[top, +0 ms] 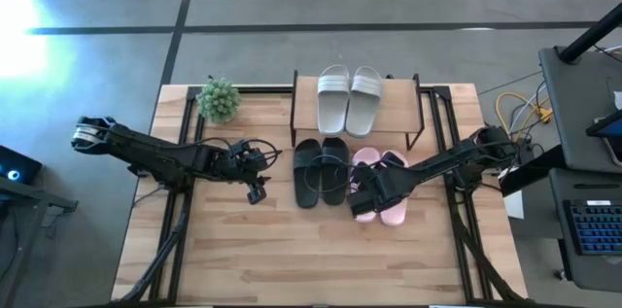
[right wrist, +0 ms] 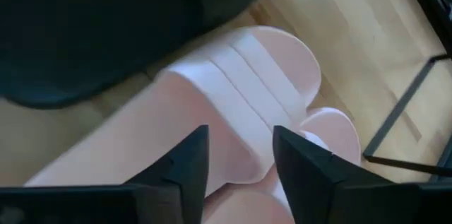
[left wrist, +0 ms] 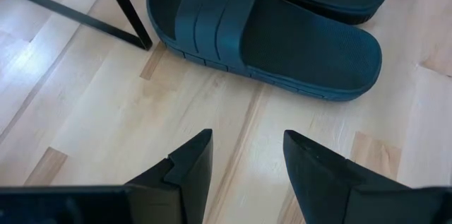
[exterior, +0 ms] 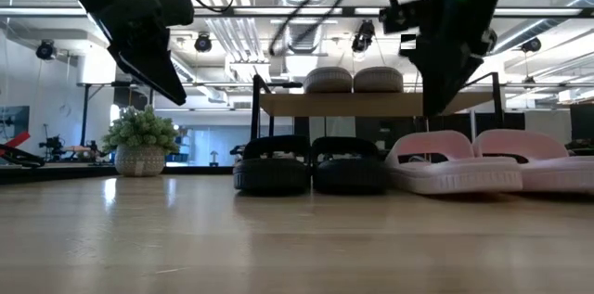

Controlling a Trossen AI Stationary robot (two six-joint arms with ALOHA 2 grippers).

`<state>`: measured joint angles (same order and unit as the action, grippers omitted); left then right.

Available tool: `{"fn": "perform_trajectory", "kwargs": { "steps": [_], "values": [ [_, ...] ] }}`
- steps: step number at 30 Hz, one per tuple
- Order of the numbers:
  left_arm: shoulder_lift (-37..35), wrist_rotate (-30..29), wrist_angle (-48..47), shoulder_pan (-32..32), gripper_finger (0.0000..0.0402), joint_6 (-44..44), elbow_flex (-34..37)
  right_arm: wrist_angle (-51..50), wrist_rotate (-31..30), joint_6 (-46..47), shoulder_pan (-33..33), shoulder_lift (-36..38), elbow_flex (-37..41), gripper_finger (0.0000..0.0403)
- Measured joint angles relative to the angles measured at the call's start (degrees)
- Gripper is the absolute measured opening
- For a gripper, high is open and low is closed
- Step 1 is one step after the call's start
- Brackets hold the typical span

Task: Pick and place slides into the shelf
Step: Adjust the right pink slipper under the shelf

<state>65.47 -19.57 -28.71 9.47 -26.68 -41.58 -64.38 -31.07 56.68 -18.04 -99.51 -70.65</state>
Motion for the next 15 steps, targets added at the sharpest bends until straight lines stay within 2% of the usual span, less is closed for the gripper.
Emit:
{"fn": "perform_trajectory", "kwargs": {
  "steps": [4,7,10,15],
  "values": [
    [0.00,-0.01,0.00,0.00,0.0160,-0.01,0.00,-2.24,-0.21,-0.29,-0.99,1.14,-3.58,0.0158],
    [0.00,0.01,0.00,-0.01,0.0160,-0.04,0.00,-8.17,1.83,6.10,-1.36,2.19,-5.75,0.0151],
    [-0.02,0.03,0.00,-0.01,0.0160,-0.05,0.00,-11.84,7.04,13.54,-1.34,3.89,-5.19,0.0126],
    [-0.02,4.08,0.17,-0.73,0.0160,-2.56,0.00,-11.73,16.51,25.02,-2.08,7.58,-1.29,0.0052]
  ]
}}
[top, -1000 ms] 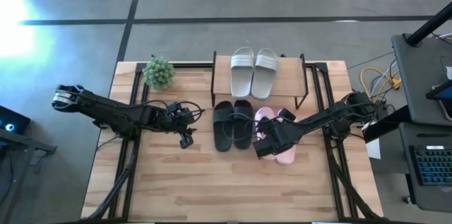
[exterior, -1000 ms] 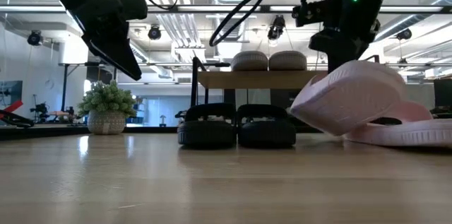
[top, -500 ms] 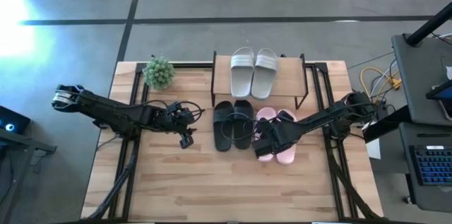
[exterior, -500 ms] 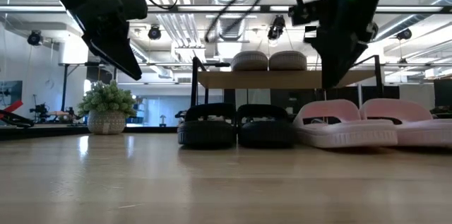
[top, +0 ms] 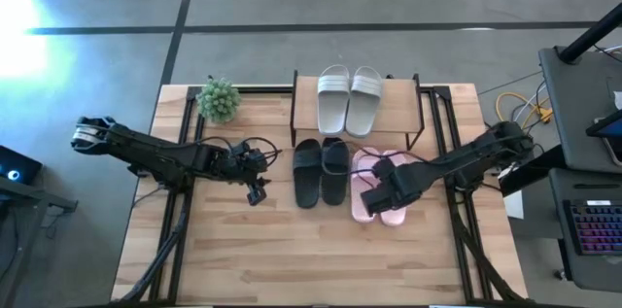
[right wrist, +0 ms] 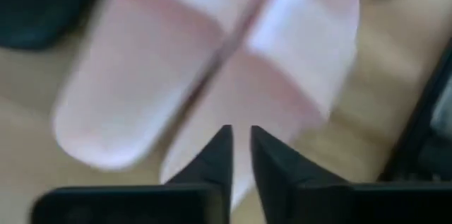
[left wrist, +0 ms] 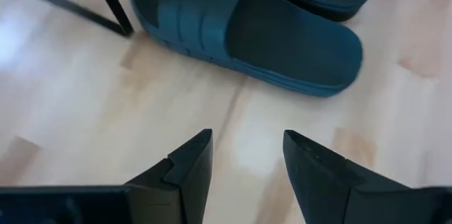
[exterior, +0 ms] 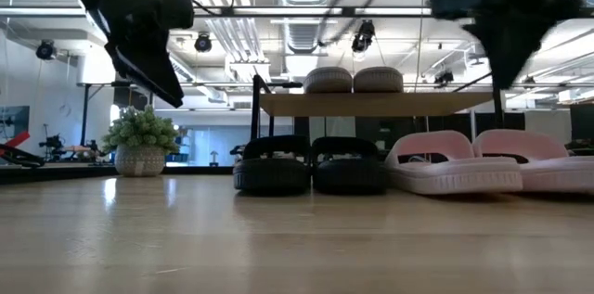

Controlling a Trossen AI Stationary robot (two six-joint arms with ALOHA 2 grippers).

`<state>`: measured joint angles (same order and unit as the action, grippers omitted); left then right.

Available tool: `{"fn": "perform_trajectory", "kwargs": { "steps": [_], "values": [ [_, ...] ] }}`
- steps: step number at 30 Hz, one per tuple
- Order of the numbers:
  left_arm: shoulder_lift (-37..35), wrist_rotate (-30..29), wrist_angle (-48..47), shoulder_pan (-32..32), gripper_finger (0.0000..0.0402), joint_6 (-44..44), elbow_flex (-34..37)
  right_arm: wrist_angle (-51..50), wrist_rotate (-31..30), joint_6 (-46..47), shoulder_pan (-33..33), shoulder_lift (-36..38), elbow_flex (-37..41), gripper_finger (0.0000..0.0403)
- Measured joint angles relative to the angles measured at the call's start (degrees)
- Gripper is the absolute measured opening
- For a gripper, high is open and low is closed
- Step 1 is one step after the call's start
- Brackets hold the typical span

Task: Pick and place slides into the shelf
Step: Adjust the right pink slipper under the shelf

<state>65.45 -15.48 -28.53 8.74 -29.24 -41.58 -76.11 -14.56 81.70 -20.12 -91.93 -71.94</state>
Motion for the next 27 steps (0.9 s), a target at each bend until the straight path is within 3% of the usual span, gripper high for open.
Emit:
{"fn": "perform_trajectory", "kwargs": {
  "steps": [3,8,16,21,27],
  "values": [
    [0.00,2.98,0.04,-0.80,0.0160,-2.88,0.09,0.03,6.40,6.93,-1.28,2.08,3.45,0.0016],
    [0.00,3.49,-0.49,-0.92,0.0160,-3.56,0.76,6.53,13.43,18.71,-7.09,7.32,10.72,0.0011],
    [0.00,4.62,-0.33,-0.92,0.0160,-3.47,1.37,27.31,14.47,40.51,-19.20,13.91,23.62,0.0011],
    [0.00,5.72,0.14,-0.92,0.0160,-3.52,3.40,33.60,14.30,44.60,-21.67,12.86,27.47,0.0011],
    [-0.01,8.26,1.17,-0.92,0.0160,-5.45,5.39,36.26,12.99,42.10,-20.71,9.14,27.69,0.0011]
  ]
}}
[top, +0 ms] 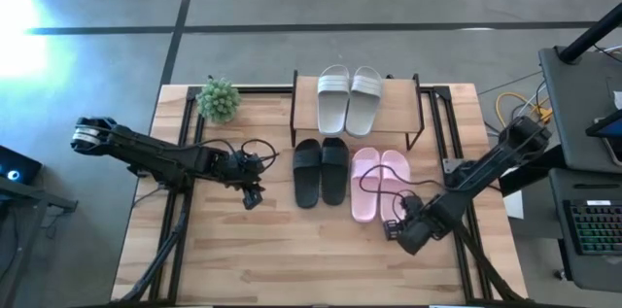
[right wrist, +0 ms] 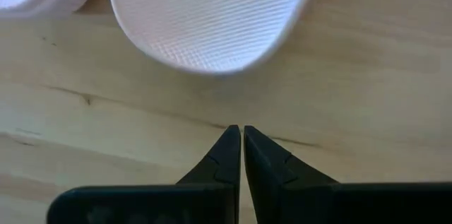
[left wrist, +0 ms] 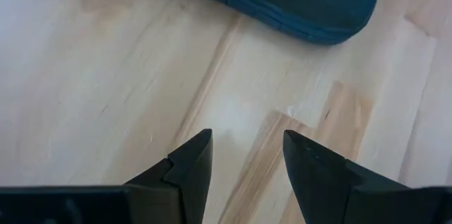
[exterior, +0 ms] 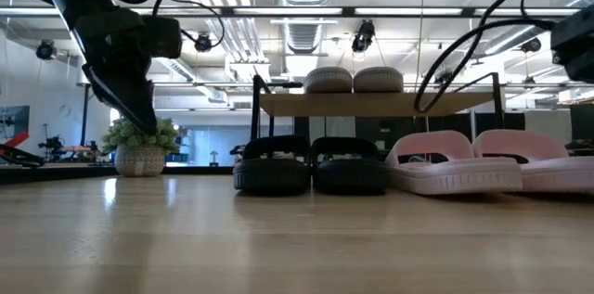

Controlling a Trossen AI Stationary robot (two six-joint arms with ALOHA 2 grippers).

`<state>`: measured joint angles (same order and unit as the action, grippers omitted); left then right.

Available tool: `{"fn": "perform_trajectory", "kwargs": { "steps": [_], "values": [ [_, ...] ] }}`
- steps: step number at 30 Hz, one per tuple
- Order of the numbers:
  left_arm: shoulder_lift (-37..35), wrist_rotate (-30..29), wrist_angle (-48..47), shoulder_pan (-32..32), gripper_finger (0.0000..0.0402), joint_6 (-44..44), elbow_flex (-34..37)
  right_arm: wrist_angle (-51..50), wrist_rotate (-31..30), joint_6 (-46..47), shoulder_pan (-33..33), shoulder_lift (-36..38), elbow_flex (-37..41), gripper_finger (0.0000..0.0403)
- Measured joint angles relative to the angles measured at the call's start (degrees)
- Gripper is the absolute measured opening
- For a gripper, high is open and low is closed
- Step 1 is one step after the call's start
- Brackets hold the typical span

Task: Pick and place slides into the shelf
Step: Adjust the right pink slipper under the shelf, then adjust the left pink slipper under the shelf

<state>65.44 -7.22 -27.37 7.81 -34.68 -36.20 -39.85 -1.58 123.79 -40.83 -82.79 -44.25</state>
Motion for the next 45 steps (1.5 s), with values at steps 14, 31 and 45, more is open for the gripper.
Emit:
{"fn": "perform_trajectory", "kwargs": {
  "steps": [14,31,45],
  "values": [
    [0.01,-0.73,1.94,0.00,0.0160,-0.50,-0.18,1.05,-7.31,-2.97,4.21,-5.48,0.02,0.0011],
    [0.01,-0.75,2.94,0.00,0.0160,-0.63,-0.18,-6.24,-10.28,-14.57,13.41,-4.63,-0.19,0.0011],
    [0.01,-1.22,2.96,0.00,0.0160,-0.23,-0.18,4.05,-6.55,-17.77,7.49,-4.65,-6.56,0.0011]
  ]
}}
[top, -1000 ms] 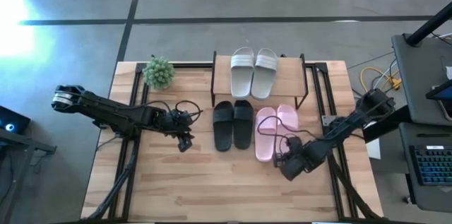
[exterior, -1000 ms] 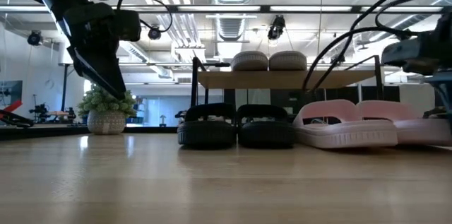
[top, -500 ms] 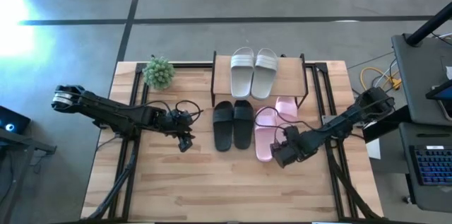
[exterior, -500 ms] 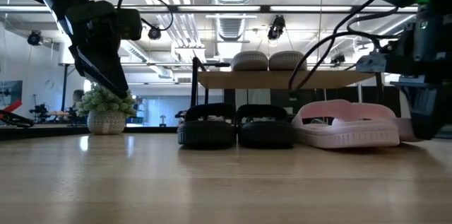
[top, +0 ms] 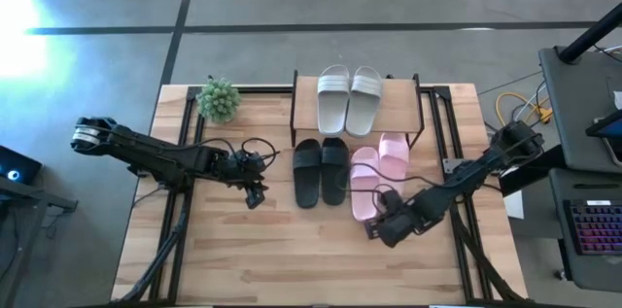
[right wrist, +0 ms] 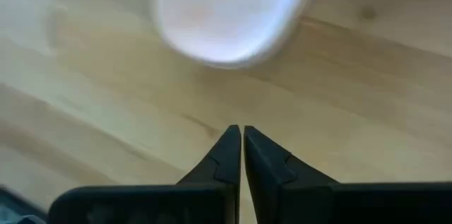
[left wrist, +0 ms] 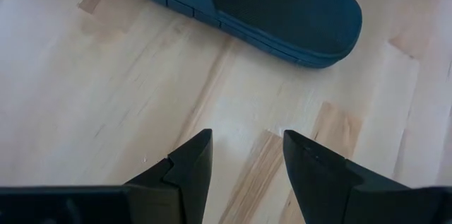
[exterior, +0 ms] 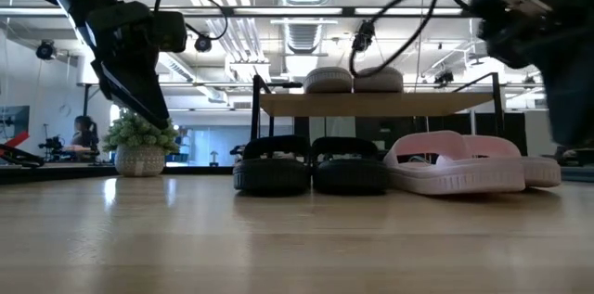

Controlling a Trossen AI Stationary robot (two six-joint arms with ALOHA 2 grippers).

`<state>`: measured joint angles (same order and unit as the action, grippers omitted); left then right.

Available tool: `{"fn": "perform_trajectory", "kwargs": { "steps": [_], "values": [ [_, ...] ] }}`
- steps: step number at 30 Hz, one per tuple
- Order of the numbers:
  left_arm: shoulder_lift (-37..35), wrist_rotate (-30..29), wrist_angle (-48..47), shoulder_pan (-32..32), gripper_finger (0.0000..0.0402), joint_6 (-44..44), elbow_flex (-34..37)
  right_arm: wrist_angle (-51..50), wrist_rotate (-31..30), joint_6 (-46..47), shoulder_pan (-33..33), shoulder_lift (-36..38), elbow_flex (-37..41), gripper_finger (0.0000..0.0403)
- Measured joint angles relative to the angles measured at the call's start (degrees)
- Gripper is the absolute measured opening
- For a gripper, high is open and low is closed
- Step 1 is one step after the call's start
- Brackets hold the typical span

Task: Pick and place slides into the shelf
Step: Adjust the left pink slipper under the shelf

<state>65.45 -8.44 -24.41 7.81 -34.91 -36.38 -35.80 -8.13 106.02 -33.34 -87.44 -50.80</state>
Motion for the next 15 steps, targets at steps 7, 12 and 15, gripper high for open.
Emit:
{"fn": "perform_trajectory", "kwargs": {
  "steps": [7,12,15],
  "values": [
    [0.02,-0.25,-0.07,0.00,0.0160,0.88,0.02,7.02,-0.90,-1.58,0.83,-5.11,-0.82,0.0011],
    [0.02,-0.27,-0.04,0.02,0.0160,0.85,0.02,9.77,-0.96,-4.02,1.79,-10.43,-2.67,0.0011],
    [0.02,-0.28,-0.09,0.02,0.0160,0.82,0.02,9.59,-1.53,-5.55,2.77,-13.04,-4.00,0.0011]
  ]
}}
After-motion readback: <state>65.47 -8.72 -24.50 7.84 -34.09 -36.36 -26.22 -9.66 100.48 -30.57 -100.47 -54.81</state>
